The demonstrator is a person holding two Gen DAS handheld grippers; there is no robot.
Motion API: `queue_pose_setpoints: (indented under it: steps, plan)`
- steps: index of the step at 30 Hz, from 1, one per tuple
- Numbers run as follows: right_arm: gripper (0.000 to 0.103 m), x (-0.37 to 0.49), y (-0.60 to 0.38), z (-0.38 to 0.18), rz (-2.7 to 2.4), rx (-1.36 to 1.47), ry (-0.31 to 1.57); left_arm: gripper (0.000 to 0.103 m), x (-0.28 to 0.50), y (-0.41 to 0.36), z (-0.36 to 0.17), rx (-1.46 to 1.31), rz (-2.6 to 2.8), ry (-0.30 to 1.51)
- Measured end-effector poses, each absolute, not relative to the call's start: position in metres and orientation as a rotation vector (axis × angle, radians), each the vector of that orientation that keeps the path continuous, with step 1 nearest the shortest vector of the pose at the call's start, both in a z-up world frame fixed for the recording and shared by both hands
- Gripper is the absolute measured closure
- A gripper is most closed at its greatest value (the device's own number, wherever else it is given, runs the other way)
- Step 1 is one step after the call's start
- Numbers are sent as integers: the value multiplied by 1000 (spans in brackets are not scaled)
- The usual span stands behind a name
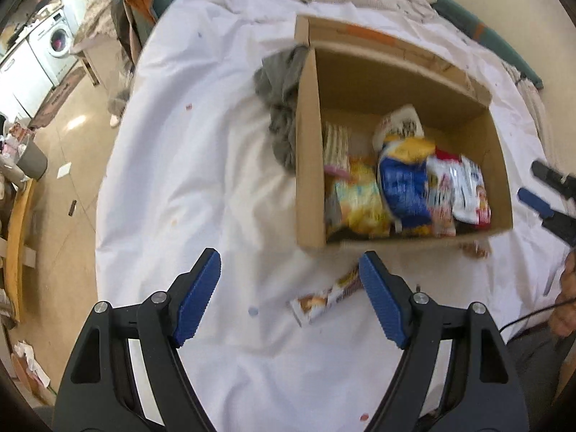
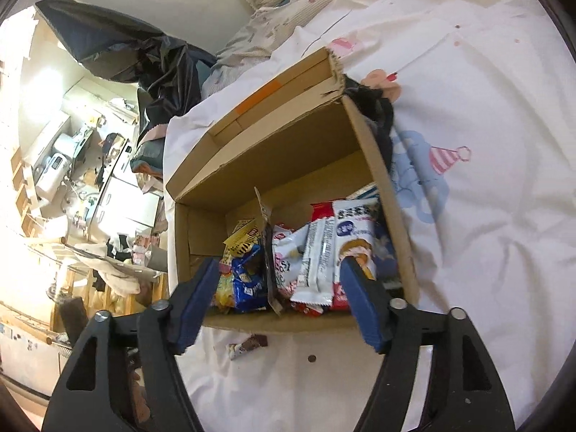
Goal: Organize snacks
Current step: 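Grasp the brown chocolate bar with the left tool while the right tool grasps the small wrapped candy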
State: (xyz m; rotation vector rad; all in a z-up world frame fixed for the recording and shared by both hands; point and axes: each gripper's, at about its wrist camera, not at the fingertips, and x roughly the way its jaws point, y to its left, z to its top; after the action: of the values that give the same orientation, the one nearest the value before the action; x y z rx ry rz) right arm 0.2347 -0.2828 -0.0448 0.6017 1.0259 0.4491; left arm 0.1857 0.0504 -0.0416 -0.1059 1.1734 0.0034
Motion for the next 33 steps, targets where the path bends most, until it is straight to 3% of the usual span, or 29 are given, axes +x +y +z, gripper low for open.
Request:
queue_pose_setpoints:
  steps: [21, 24, 25, 27, 28, 33]
  plan:
    - [16, 183, -329, -55, 334, 649, 1026, 27, 190, -44, -138, 252, -148, 1364]
    - [16, 183, -331, -57, 317, 660, 1031, 38, 193, -50, -145, 270, -149, 1374]
    - [16, 184, -332, -58, 316, 663, 1033, 47, 193, -49, -146, 254, -163, 1383]
    - [16, 186, -331, -59, 314, 665, 1037, 72, 193, -50, -145, 231, -180, 1398]
    - [16, 187, -331, -61, 319, 669, 1041, 91, 192, -51, -144, 237, -179, 1404]
    - [16, 188, -329, -68, 310, 670, 1071, 91, 188, -44, -140, 168, -179, 1431]
